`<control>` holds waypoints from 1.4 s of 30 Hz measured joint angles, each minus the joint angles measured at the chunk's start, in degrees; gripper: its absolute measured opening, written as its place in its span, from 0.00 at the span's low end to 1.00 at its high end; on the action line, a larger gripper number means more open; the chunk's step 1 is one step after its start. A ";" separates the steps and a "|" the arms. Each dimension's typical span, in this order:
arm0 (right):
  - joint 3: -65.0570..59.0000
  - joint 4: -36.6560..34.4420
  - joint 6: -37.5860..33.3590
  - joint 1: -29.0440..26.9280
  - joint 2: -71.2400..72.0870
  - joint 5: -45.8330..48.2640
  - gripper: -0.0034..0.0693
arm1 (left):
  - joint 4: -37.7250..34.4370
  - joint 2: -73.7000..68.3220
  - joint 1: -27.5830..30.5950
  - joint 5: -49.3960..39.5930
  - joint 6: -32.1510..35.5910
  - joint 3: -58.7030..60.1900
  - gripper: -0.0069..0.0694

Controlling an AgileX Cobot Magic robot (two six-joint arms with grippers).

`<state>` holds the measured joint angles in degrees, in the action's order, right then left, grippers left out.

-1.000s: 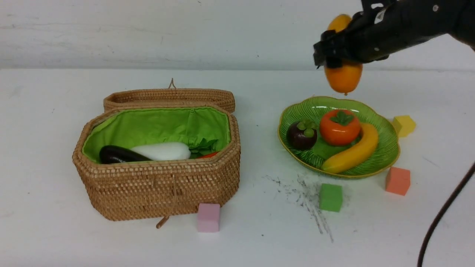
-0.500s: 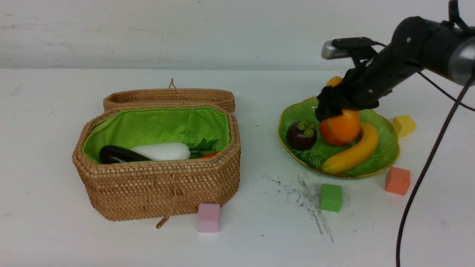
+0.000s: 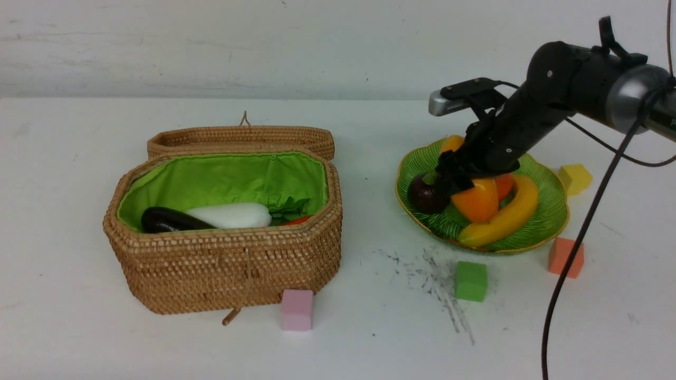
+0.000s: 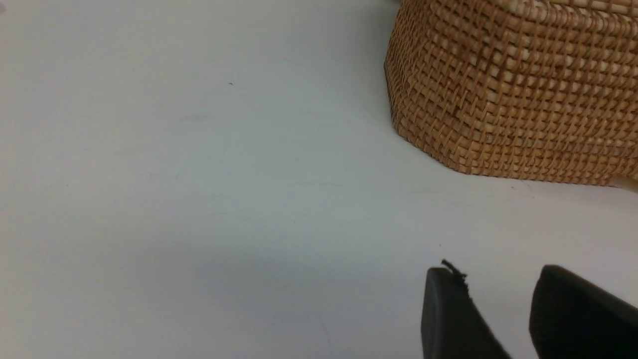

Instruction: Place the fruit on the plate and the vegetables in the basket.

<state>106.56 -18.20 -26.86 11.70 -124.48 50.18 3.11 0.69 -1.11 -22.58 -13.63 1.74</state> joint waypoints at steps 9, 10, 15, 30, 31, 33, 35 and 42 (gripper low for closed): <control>0.00 0.34 3.93 -1.96 1.58 -0.13 0.97 | 0.00 0.00 0.00 0.00 0.00 0.00 0.40; 0.00 0.41 4.73 -2.47 1.95 -0.01 0.97 | 0.00 0.00 0.00 0.00 0.00 0.00 0.40; 0.00 0.78 6.70 -5.26 3.85 2.58 0.96 | 0.00 0.00 0.00 0.00 0.00 0.00 0.40; -26.20 -13.77 -2.04 -14.88 37.89 10.36 0.43 | 0.00 0.00 0.00 0.00 -0.04 0.00 0.40; -26.88 -13.90 -2.15 -14.88 39.41 10.04 0.42 | 0.00 0.00 0.00 0.00 -0.04 0.00 0.40; -32.84 -14.71 -2.57 -14.78 45.87 8.62 0.30 | 0.00 0.00 0.00 0.00 -0.04 0.00 0.40; -39.73 -14.88 -3.46 -14.78 57.08 5.84 0.17 | 0.00 0.00 0.00 0.00 -0.04 0.00 0.40; -59.84 -14.83 -4.21 -14.78 90.71 -8.67 0.04 | 0.00 0.00 0.00 0.00 -0.04 0.00 0.40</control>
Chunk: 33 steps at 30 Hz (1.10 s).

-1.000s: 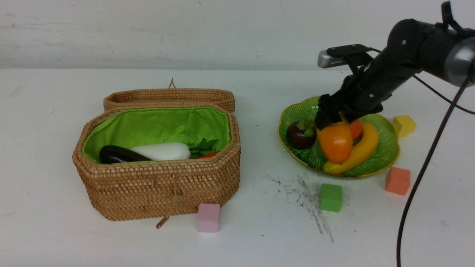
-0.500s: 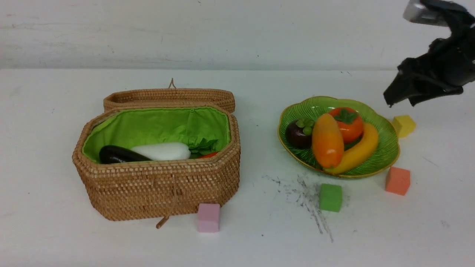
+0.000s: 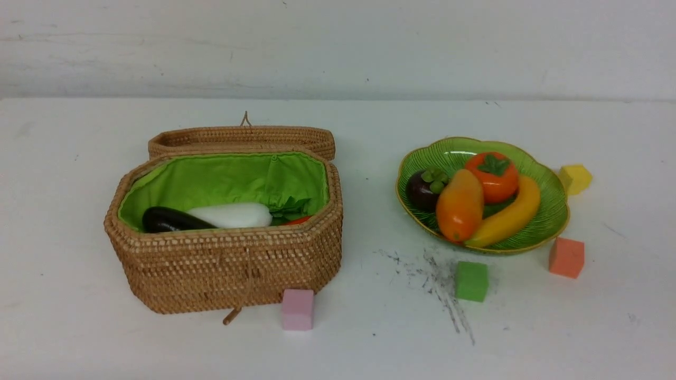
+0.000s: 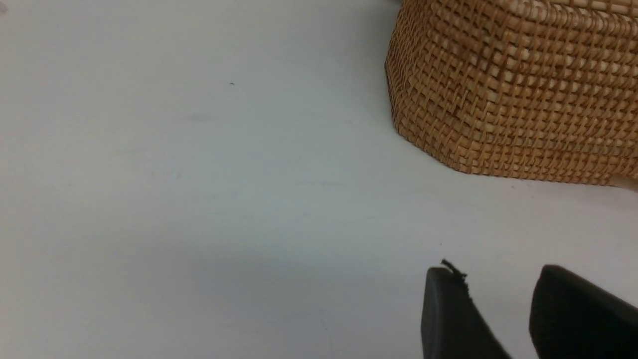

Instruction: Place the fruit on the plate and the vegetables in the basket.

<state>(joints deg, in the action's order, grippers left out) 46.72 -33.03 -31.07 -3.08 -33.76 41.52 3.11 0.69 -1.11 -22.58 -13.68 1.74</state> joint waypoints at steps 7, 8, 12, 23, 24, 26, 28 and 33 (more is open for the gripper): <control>-15.49 0.36 0.00 0.00 19.15 -6.94 0.04 | 0.00 0.00 0.00 0.00 0.00 0.00 0.40; -17.51 0.42 0.00 0.00 20.84 -6.94 0.04 | 0.00 0.00 0.00 0.00 0.00 0.00 0.40; -20.34 0.41 0.00 0.00 26.40 -6.92 0.04 | 0.00 0.00 0.00 0.00 0.00 0.00 0.40; -22.22 1.49 0.06 0.00 32.74 -6.43 0.04 | 0.00 0.00 0.00 0.00 0.00 0.00 0.40; -23.27 2.20 0.24 0.00 33.20 -7.63 0.04 | 0.00 0.00 0.00 0.00 0.00 0.00 0.40; -26.60 4.40 1.58 0.00 34.22 -10.56 0.04 | 0.00 0.00 0.00 0.00 0.00 0.00 0.40; -33.55 8.93 5.68 0.00 34.47 -15.84 0.05 | 0.00 0.00 0.00 0.01 0.00 0.00 0.40; -45.35 16.28 16.85 1.35 34.50 -20.37 0.05 | 0.00 0.00 0.00 -0.05 0.00 0.00 0.40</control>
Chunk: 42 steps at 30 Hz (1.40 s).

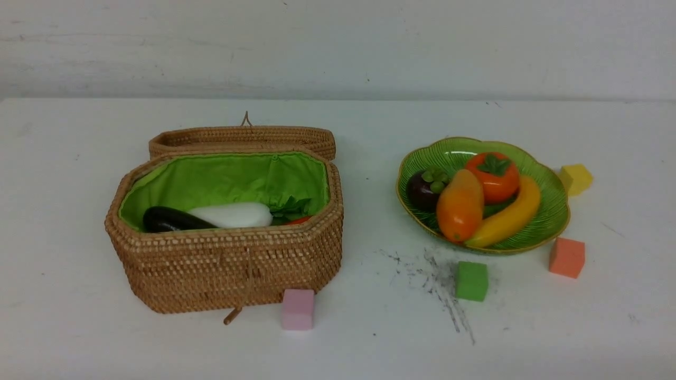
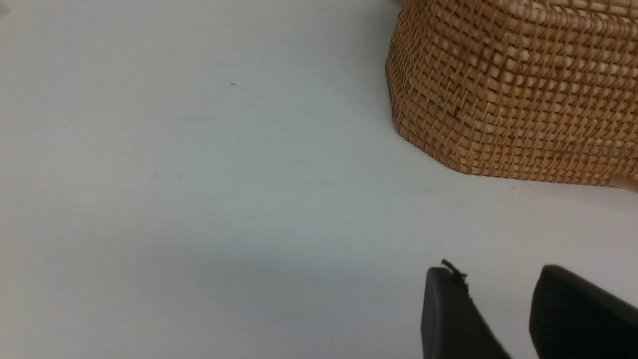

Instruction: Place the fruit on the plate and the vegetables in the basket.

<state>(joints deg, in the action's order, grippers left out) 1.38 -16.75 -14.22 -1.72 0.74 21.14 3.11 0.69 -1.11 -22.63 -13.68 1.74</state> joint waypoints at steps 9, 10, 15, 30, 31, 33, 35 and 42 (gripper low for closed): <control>-2.12 5.37 2.74 3.86 0.07 1.64 0.06 | 0.00 0.00 0.00 0.02 0.00 0.00 0.40; -2.12 5.42 2.82 3.86 0.07 1.64 0.06 | 0.00 0.00 0.00 0.02 0.00 0.00 0.40; -2.12 5.57 2.87 3.86 0.07 1.59 0.07 | 0.00 0.00 0.00 0.02 0.00 0.00 0.40; -2.12 5.83 2.94 3.86 0.07 1.59 0.08 | 0.00 0.00 0.00 0.02 0.00 0.00 0.40; -2.12 5.83 2.94 3.86 0.07 1.59 0.08 | 0.00 0.00 0.00 0.02 0.00 0.00 0.40; -2.12 5.83 2.94 3.86 0.07 1.59 0.09 | 0.00 0.00 0.00 0.02 0.00 0.00 0.40; -2.12 5.88 2.94 3.86 0.07 1.59 0.09 | 0.00 0.00 0.00 0.02 0.00 0.00 0.40; -2.12 6.02 2.94 3.86 0.07 1.55 0.10 | 0.00 0.00 -0.06 0.02 0.00 0.00 0.40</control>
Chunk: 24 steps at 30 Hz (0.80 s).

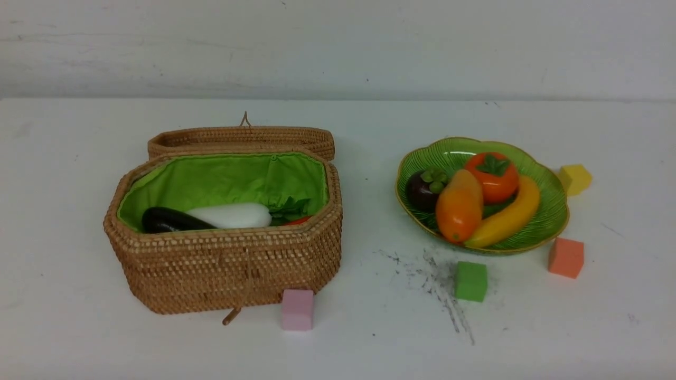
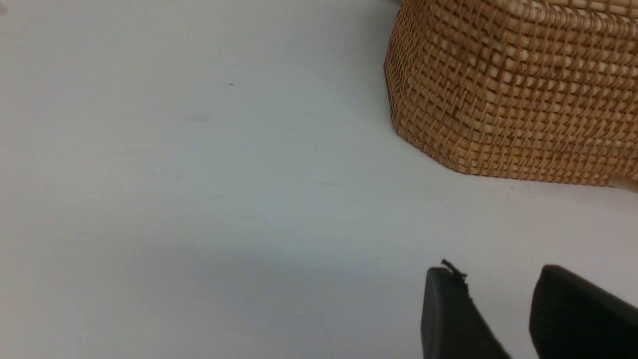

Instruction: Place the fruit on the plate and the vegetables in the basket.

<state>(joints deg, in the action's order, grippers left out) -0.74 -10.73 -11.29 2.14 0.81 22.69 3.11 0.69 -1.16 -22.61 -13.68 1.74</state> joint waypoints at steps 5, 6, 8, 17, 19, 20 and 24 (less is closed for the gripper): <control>0.00 0.00 0.00 0.00 0.00 0.00 0.11 | 0.00 0.00 -1.09 0.00 0.00 0.00 0.40; 0.00 0.00 0.00 0.00 0.00 0.00 0.11 | 0.00 0.00 -1.13 0.00 0.00 0.00 0.40; 0.00 0.00 0.00 0.00 0.00 0.00 0.11 | 0.00 0.00 -1.13 0.00 0.00 0.00 0.40; 0.00 0.00 0.00 0.00 0.00 0.00 0.13 | 0.00 0.00 -1.13 0.00 0.00 0.00 0.40; 0.00 0.00 0.00 0.00 0.00 0.00 0.13 | 0.00 0.00 -1.13 0.00 0.00 0.00 0.40; 0.00 0.00 0.00 0.00 0.00 0.00 0.14 | 0.00 0.00 -1.13 0.00 0.00 0.00 0.40; 0.00 0.00 0.00 0.00 0.00 0.00 0.14 | 0.00 0.00 -1.13 0.00 0.00 0.00 0.40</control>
<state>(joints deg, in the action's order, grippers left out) -0.74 -10.73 -11.29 2.14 0.81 22.69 3.11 0.69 -2.30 -22.61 -13.68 1.74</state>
